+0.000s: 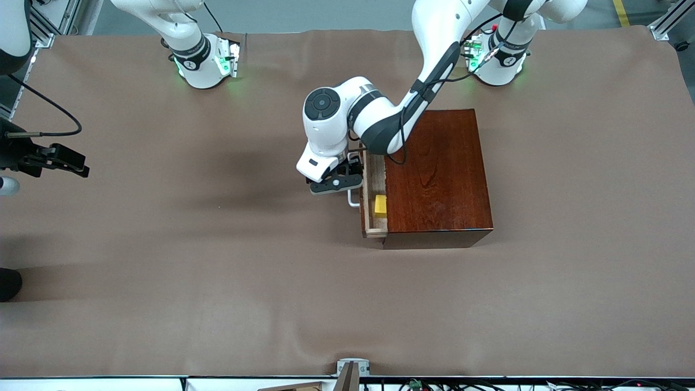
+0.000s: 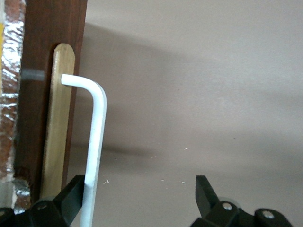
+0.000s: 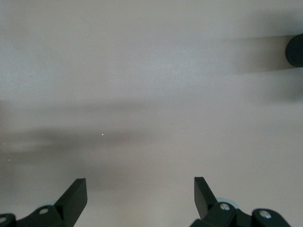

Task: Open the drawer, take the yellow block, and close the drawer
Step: 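Pull the drawer open by its handle with the left gripper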

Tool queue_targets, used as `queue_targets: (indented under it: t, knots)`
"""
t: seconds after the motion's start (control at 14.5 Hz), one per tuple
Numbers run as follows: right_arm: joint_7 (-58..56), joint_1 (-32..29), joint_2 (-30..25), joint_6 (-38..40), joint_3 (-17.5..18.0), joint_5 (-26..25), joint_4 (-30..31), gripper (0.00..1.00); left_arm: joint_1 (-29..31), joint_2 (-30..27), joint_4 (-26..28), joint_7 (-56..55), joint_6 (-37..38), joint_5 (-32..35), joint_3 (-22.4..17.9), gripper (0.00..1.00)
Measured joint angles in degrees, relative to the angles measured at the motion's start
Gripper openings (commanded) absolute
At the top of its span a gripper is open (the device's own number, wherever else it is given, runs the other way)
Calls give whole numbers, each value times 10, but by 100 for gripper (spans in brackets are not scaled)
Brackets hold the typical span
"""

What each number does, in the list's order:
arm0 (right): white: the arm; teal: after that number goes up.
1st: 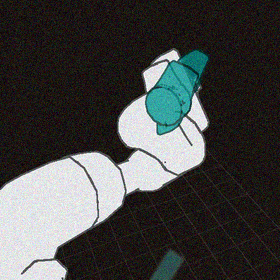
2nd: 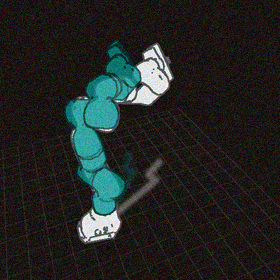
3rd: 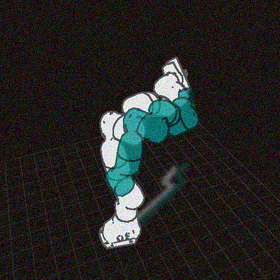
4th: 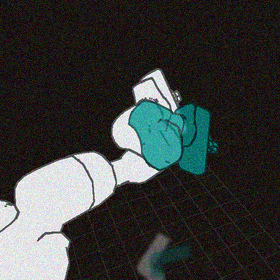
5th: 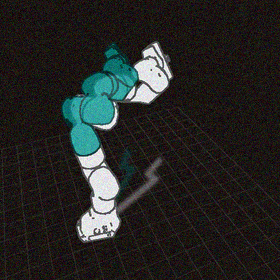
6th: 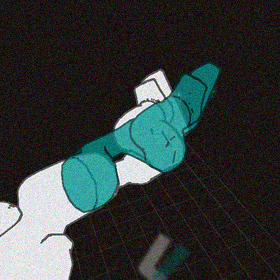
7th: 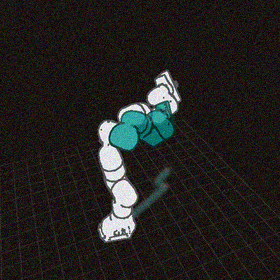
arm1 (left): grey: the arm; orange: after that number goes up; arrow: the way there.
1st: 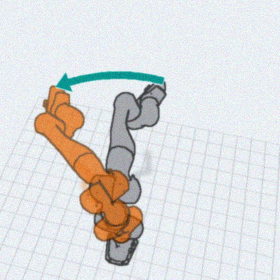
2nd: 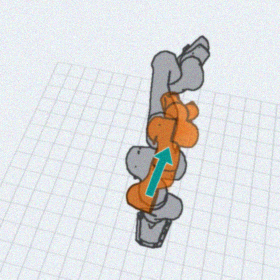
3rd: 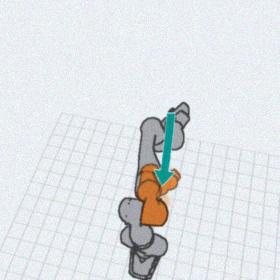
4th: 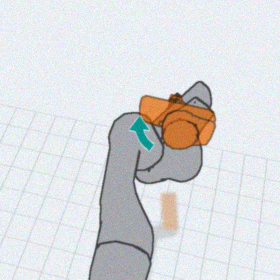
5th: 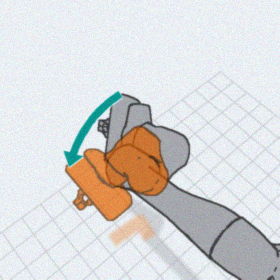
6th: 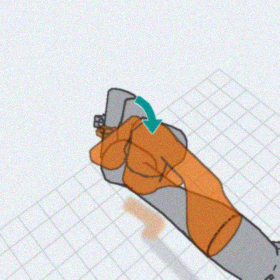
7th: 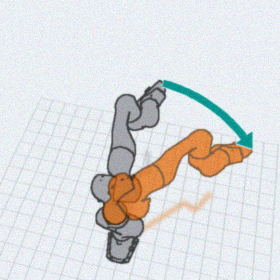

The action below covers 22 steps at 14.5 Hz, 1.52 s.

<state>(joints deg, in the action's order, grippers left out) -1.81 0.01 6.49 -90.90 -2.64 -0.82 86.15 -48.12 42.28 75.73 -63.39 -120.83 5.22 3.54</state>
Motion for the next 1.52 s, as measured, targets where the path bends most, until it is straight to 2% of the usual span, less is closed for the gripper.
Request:
queue_targets:
  t: [0.41, 1.24, 1.52]
  knots:
    - [0, 0, 0, 0, 0, 0, 0, 100, -8, 0, 3, -2, -38, 0, 1, 100]
    - [0, 0, 0, 1, 0, 0, 0, 100, -13, 4, 3, -3, -60, 0, 0, 100]
    - [0, 0, 0, 1, 0, 0, 0, 100, -13, 4, 3, 32, -61, -1, 1, 100]
